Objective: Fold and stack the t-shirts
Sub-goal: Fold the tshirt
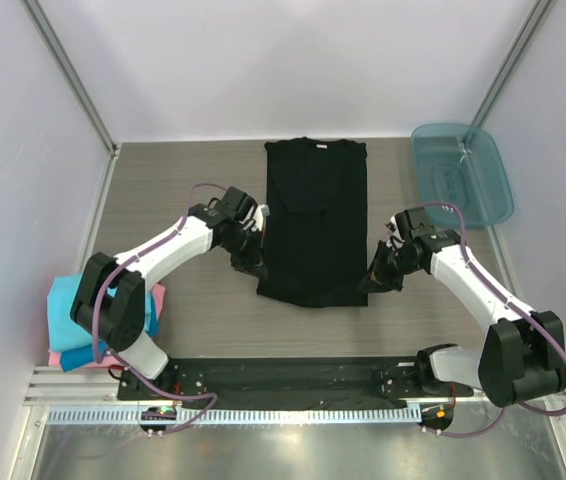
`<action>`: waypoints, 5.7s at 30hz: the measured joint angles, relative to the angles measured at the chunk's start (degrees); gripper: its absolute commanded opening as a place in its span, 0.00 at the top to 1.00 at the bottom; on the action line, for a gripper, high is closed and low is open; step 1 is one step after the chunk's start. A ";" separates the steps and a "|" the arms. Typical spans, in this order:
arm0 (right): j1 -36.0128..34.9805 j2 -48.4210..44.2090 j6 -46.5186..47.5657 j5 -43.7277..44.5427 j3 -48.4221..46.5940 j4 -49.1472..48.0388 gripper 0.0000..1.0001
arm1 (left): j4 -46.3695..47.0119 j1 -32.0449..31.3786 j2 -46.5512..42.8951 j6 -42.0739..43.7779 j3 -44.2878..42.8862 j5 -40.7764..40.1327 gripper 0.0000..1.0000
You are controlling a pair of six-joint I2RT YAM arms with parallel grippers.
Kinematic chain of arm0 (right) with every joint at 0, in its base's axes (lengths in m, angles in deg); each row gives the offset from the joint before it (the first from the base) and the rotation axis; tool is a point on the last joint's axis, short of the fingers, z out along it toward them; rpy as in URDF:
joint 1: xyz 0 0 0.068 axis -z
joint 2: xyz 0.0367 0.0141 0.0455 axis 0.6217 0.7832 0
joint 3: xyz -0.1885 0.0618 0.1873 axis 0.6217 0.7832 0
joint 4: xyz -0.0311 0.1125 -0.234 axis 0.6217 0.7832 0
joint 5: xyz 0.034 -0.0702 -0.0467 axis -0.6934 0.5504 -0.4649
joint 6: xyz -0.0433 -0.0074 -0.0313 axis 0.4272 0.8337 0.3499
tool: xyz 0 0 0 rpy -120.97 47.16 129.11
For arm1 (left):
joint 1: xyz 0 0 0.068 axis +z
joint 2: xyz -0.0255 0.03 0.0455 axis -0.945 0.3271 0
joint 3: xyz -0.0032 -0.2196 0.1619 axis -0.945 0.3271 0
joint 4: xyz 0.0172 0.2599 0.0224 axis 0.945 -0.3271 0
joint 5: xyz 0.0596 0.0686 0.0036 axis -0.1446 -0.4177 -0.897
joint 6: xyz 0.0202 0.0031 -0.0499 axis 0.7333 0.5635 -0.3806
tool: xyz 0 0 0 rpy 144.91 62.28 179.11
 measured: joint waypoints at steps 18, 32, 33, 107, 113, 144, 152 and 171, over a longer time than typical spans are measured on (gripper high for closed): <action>6.95 15.87 1.03 0.63 -13.49 -12.31 0.99 | -0.59 6.16 15.58 5.44 -20.15 -2.49 1.00; 9.42 32.20 6.36 2.80 -24.50 -17.94 0.99 | 0.50 9.18 29.81 8.00 -34.93 -3.10 1.00; 9.49 32.85 6.58 2.82 -25.35 -18.08 0.99 | 0.55 9.44 29.81 8.00 -35.06 -3.17 1.00; 15.65 29.03 -0.68 -9.25 -1.99 -27.06 0.99 | 6.75 11.21 25.79 -4.52 -11.23 13.84 1.00; 15.65 22.34 -1.36 -10.62 0.94 -27.23 0.99 | 4.26 11.21 21.59 -2.29 -11.26 13.84 1.00; 15.61 -8.07 -2.34 -16.35 5.31 -13.86 0.99 | -3.85 9.94 -1.84 6.67 -6.64 11.21 1.00; 15.61 -6.64 -1.11 -16.28 -1.68 -13.62 0.99 | -4.81 10.05 -1.40 7.69 -12.13 10.60 1.00; 15.61 12.26 -0.85 -15.04 -14.91 -21.55 0.99 | -4.79 12.63 12.46 7.02 -22.47 16.31 1.00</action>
